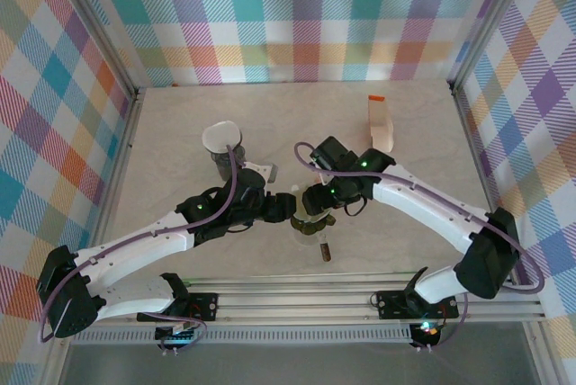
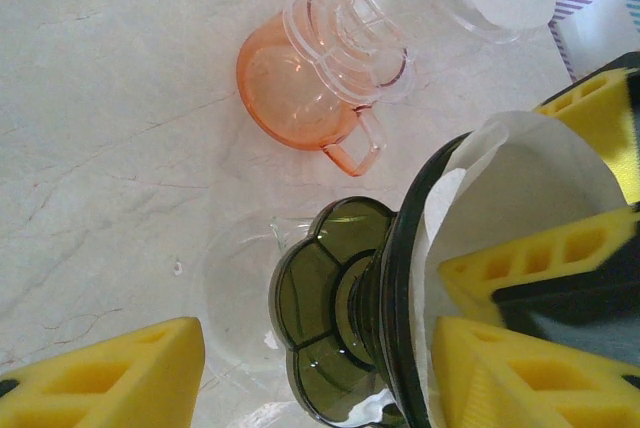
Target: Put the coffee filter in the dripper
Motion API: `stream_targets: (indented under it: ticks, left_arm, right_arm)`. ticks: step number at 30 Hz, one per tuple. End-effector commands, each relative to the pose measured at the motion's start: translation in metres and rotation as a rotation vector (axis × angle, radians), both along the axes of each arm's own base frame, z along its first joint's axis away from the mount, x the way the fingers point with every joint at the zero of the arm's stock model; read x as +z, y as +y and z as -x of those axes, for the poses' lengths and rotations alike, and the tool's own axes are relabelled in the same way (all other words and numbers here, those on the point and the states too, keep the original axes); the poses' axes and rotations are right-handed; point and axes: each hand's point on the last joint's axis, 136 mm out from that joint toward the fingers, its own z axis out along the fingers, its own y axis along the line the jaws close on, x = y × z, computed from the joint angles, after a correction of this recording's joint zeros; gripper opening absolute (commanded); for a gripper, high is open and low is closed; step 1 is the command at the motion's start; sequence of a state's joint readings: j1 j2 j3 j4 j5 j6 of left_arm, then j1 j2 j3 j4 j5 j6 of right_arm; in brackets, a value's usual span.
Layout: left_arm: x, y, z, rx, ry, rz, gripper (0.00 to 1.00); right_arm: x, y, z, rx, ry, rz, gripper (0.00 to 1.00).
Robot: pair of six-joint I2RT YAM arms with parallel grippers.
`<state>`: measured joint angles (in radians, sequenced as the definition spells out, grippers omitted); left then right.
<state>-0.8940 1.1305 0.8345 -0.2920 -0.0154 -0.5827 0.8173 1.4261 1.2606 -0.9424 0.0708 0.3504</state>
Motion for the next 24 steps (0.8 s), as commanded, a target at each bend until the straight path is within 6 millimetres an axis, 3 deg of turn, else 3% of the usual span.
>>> stream_targets:
  ticks: [1, 6, 16, 24]
  left_arm:
    - [-0.007, 0.007, 0.002, 0.008, 0.021, -0.014, 0.62]
    - [-0.007, 0.006, 0.002, 0.009, 0.020, -0.012, 0.62]
    - [-0.009, 0.007, 0.001, 0.014, 0.022, -0.017, 0.62]
    - [-0.007, 0.007, 0.000, 0.018, 0.017, -0.013, 0.63]
  right_arm:
    - [0.027, -0.004, -0.001, -0.012, -0.054, -0.033, 0.76]
    - [0.034, -0.015, 0.002, -0.031, -0.079, -0.027, 0.76]
    - [0.025, -0.038, -0.004, -0.063, -0.127, 0.088, 0.72]
    - [0.036, -0.026, -0.003, -0.039, -0.135, 0.016, 0.74]
